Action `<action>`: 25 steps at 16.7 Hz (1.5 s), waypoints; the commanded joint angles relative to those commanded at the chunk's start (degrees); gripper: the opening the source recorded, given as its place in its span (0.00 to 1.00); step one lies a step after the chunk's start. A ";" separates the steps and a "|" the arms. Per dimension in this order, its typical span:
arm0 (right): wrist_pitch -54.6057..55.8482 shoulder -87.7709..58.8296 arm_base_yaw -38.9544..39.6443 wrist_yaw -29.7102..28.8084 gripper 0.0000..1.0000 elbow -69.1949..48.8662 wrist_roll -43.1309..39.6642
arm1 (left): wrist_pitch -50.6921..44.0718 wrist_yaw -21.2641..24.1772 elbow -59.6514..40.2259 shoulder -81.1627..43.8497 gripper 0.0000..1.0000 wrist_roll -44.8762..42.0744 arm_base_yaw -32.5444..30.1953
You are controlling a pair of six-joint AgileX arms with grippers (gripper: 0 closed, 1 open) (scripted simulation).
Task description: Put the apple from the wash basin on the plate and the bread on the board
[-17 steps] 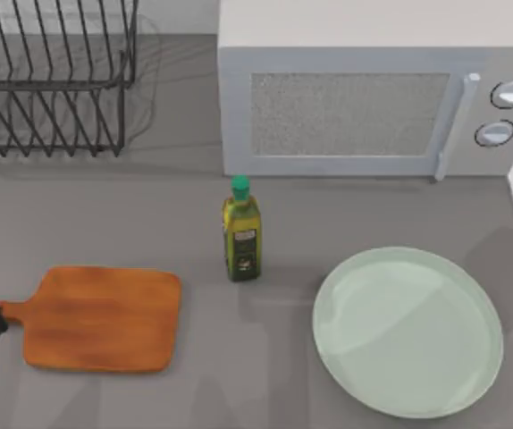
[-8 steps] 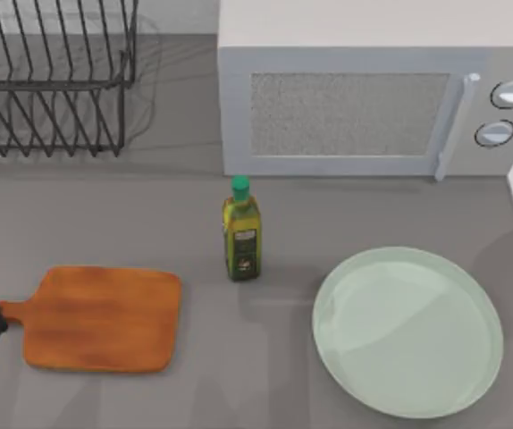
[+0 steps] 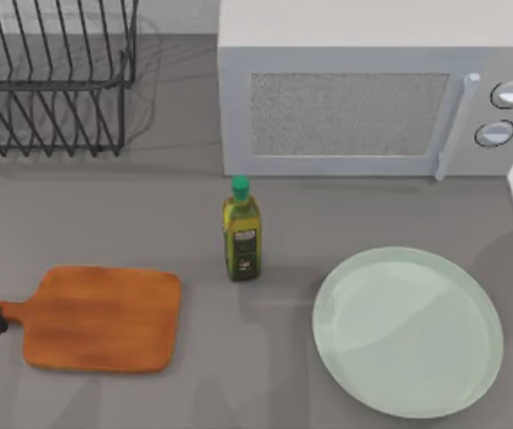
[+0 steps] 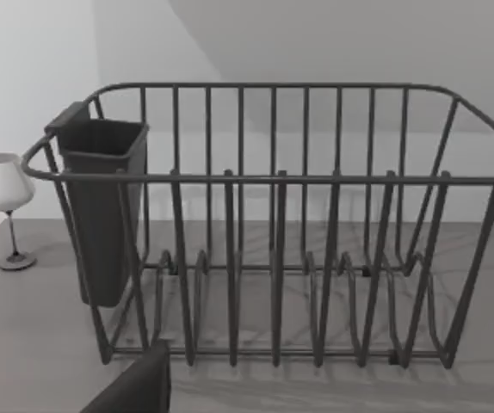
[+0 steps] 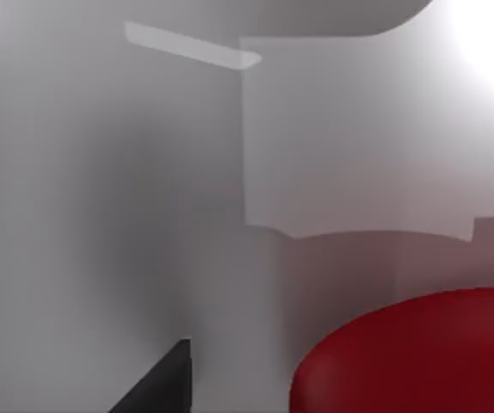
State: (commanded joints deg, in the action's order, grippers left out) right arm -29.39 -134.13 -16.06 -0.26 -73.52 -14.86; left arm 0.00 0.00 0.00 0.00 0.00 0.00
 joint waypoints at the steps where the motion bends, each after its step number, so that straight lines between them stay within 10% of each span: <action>1: 0.00 0.00 0.00 0.00 0.25 0.00 0.00 | 0.00 0.00 0.00 0.00 1.00 0.00 0.00; 5: 0.00 0.00 0.00 0.00 0.00 0.00 0.00 | 0.00 0.00 0.00 0.00 1.00 0.00 0.00; 25: -20.94 15.70 0.04 0.91 0.00 -8.19 0.29 | 0.00 0.00 0.00 0.00 1.00 0.00 0.00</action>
State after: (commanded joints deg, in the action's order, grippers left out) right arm -50.33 -118.43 -16.02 0.65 -81.71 -14.57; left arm 0.00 0.00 0.00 0.00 0.00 0.00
